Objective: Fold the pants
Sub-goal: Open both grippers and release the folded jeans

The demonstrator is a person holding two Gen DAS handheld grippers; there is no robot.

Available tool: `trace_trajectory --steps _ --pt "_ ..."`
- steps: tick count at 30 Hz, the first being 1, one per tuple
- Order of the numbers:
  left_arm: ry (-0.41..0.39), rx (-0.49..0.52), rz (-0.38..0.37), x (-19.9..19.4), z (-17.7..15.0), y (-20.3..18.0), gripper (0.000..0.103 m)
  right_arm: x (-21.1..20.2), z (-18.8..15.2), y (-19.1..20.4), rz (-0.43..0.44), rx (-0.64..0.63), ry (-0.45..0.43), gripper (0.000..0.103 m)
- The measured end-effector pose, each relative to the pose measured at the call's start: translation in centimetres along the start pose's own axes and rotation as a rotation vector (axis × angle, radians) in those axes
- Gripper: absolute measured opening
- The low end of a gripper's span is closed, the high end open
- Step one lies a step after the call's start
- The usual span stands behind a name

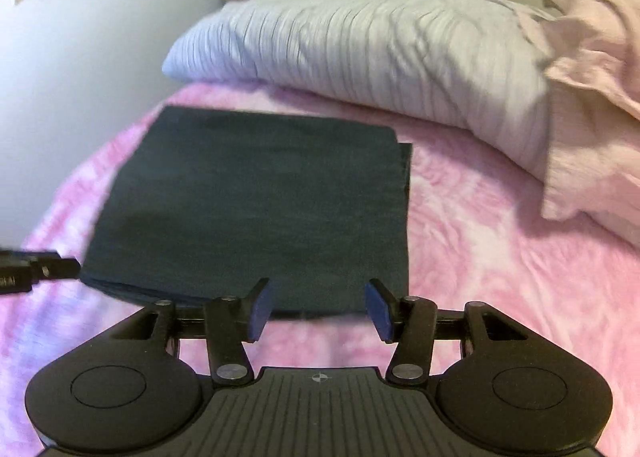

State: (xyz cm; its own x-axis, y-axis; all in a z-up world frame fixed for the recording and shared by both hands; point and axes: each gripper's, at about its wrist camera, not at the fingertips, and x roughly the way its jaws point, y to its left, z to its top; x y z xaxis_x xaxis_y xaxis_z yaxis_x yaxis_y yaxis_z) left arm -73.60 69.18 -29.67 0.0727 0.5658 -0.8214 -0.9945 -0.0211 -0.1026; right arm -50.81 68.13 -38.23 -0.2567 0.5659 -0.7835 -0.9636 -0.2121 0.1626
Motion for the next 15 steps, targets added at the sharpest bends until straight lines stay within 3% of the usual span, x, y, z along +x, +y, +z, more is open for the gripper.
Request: trace_trajectory --steps 4,8,15 --pt "0.007 0.004 -0.014 -6.2 0.3 -1.8 0.045 -6.4 0.9 0.6 0.038 0.06 -0.035 0.054" --pt "-0.017 0.017 0.003 -12.1 0.7 -3.6 0.054 -13.0 1.5 1.8 0.044 0.083 -0.077 0.066" --pt "-0.049 0.034 0.007 -20.6 0.6 -5.5 0.065 -21.4 1.4 4.6 0.054 0.03 -0.076 0.069"
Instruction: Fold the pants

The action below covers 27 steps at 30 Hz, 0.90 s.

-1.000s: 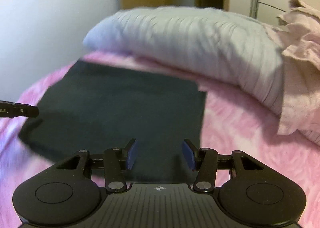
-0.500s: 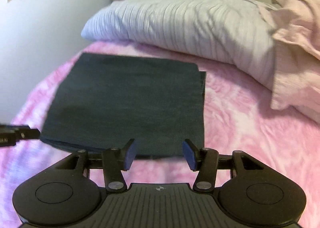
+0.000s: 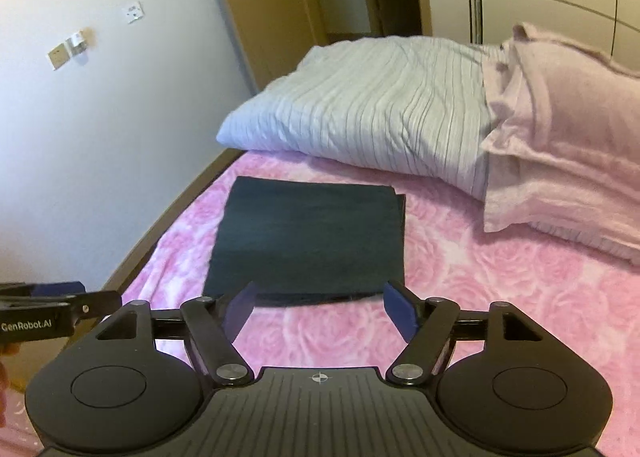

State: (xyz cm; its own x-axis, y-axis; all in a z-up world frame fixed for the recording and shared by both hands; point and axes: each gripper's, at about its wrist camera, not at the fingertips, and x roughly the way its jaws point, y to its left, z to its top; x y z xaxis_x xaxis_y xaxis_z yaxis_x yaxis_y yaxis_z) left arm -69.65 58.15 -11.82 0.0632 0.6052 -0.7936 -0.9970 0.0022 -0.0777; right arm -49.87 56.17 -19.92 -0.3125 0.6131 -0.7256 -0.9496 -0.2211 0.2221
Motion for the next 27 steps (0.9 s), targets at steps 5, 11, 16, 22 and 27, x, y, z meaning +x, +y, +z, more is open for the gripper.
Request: trace_trajectory --steps 5,11,16,22,27 --pt "-0.021 0.016 0.013 -4.5 -0.5 -1.1 0.07 -4.1 -0.8 1.6 0.004 -0.025 -0.007 0.069" --pt "-0.04 0.019 0.002 -8.4 -1.7 -2.4 0.077 -7.9 -1.6 2.3 0.007 -0.023 -0.02 0.069" --pt "-0.068 0.018 0.002 -10.6 -3.1 -3.6 0.085 -10.2 -2.3 2.3 0.001 -0.017 -0.004 0.069" --pt "-0.081 -0.027 0.004 -12.6 -5.0 -4.2 0.094 -12.3 -4.0 2.3 0.004 -0.042 0.007 0.069" --pt "-0.13 -0.01 0.057 -14.6 -6.3 -5.3 0.102 -13.8 -5.0 2.4 0.01 -0.052 0.003 0.069"
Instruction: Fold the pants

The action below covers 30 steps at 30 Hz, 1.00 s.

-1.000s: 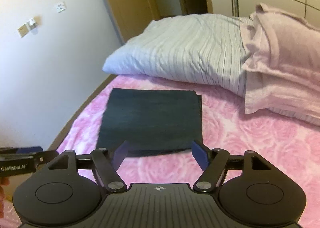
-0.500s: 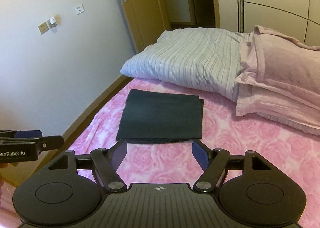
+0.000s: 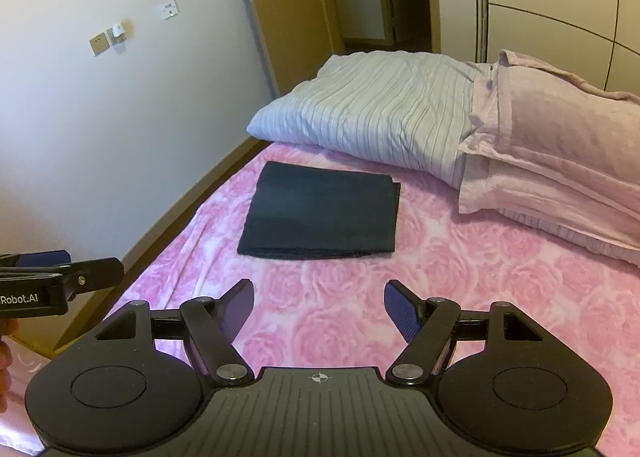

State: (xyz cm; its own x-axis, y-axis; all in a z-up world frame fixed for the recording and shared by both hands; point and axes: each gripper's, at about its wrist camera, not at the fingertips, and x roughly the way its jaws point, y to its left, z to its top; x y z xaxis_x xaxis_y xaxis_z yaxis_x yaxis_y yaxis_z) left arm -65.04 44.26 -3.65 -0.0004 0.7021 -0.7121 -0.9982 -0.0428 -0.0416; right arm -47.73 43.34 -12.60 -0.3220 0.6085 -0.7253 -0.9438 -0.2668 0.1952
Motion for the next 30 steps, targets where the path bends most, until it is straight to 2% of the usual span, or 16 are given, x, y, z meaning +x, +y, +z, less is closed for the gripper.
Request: trace_trajectory --steps 2,10,30 --pt "-0.022 0.009 0.006 -1.0 -0.4 -0.5 0.102 -0.6 -0.3 0.1 0.004 -0.005 -0.002 0.069" --pt "-0.003 0.008 0.043 -3.6 -1.7 -1.6 0.102 -3.1 -1.6 0.3 0.027 -0.035 -0.021 0.069" --pt "0.028 -0.032 0.068 -7.8 -5.9 -4.5 0.102 -7.5 -5.1 -0.3 0.085 -0.091 -0.003 0.069"
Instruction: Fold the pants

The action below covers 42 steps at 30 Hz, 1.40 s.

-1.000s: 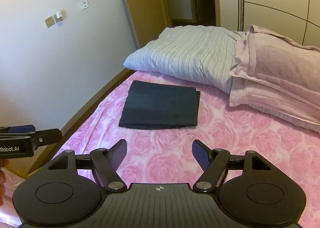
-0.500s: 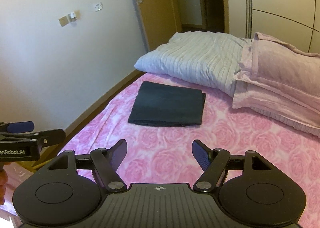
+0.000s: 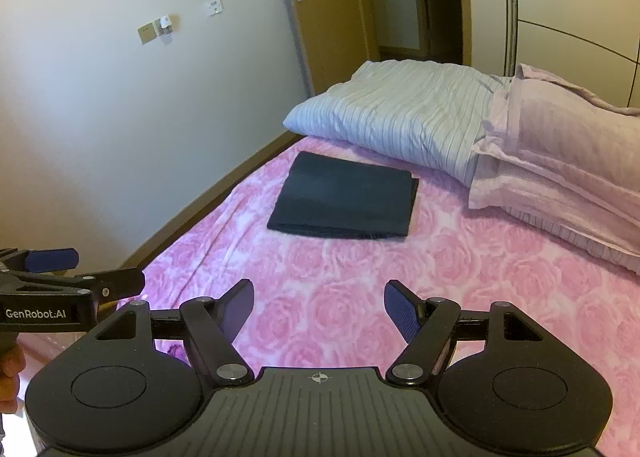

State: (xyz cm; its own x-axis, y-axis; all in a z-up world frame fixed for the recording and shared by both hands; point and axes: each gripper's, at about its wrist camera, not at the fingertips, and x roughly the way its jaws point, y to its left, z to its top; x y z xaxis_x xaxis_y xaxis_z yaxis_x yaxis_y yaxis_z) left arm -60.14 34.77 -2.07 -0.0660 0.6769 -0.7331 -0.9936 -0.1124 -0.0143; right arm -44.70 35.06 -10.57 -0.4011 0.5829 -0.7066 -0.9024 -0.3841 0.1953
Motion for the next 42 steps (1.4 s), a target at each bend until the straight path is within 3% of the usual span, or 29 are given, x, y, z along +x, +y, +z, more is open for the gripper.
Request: trace_trajectory --steps 42 --pt "0.004 -0.002 0.051 -0.8 -1.5 -3.1 0.102 -1.8 -1.9 -1.9 0.058 -0.04 0.008 0.069"
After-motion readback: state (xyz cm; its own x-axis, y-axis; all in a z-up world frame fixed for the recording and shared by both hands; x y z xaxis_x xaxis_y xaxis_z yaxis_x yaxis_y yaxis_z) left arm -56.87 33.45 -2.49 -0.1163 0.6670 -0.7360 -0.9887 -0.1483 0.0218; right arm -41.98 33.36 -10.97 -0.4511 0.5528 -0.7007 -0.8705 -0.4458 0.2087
